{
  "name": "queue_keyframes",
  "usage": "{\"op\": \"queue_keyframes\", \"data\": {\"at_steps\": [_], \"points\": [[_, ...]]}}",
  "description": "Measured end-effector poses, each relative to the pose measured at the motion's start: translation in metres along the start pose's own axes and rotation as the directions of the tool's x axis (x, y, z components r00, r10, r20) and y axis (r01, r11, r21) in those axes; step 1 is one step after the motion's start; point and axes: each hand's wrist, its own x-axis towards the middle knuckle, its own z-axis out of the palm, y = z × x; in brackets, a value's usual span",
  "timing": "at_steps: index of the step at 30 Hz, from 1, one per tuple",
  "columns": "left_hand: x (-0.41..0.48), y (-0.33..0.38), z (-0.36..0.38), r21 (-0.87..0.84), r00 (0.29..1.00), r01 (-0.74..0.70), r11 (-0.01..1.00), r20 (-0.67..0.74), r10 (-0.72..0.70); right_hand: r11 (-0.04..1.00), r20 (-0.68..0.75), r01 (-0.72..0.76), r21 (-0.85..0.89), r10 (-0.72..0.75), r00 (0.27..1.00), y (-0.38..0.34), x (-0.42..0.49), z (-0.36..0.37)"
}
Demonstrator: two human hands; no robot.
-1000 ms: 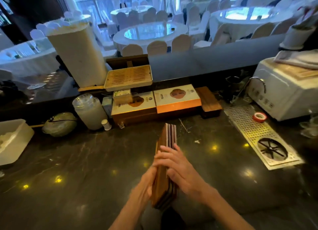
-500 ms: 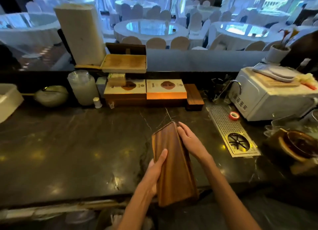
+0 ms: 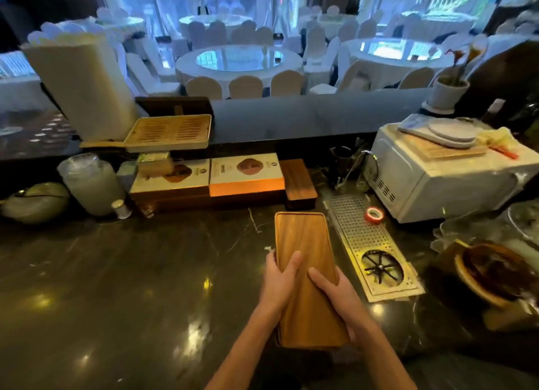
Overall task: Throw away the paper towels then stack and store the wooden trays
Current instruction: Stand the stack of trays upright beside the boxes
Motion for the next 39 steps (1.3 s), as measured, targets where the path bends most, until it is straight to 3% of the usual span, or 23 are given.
{"op": "queue_keyframes", "data": {"at_steps": [4,9,12,15,18,24,30,35,39], "points": [[0.050,0.012,0.038,-0.050,0.991,0.078,0.996,0.110,-0.072,0.997,-0.062,0.060,-0.042,-0.063,0.996,-0.031,0.063,-0.051],[0.114,0.023,0.068,-0.012,0.898,0.396,0.918,0.217,-0.384,0.998,-0.095,0.065,-0.014,-0.066,0.993,-0.064,0.174,-0.102],[0.156,0.046,0.076,-0.193,0.847,0.513,0.837,0.275,-0.455,0.996,-0.106,0.057,-0.069,-0.065,0.992,-0.084,0.242,-0.121],[0.209,0.065,0.085,-0.382,0.877,0.480,0.789,0.178,-0.447,0.993,-0.056,0.018,-0.118,-0.024,0.998,-0.102,0.313,-0.128],[0.257,0.069,0.096,-0.415,0.891,0.423,0.805,0.032,-0.452,0.989,-0.028,-0.012,-0.149,0.008,1.000,-0.111,0.376,-0.122],[0.332,0.055,0.093,-0.493,0.820,0.426,0.758,-0.143,-0.554,0.957,0.029,-0.043,-0.287,0.054,0.998,-0.110,0.464,-0.090],[0.363,0.043,0.078,-0.526,0.796,0.411,0.744,-0.190,-0.574,0.927,-0.001,-0.013,-0.375,0.013,1.000,-0.095,0.495,-0.070],[0.366,0.044,0.083,-0.652,0.747,0.392,0.650,-0.187,-0.638,0.765,-0.049,0.017,-0.644,-0.064,0.997,-0.084,0.506,-0.080],[0.365,0.052,0.084,-0.691,0.735,0.411,0.594,-0.134,-0.664,0.856,0.017,0.041,-0.515,-0.038,0.999,-0.080,0.510,-0.079]]}}
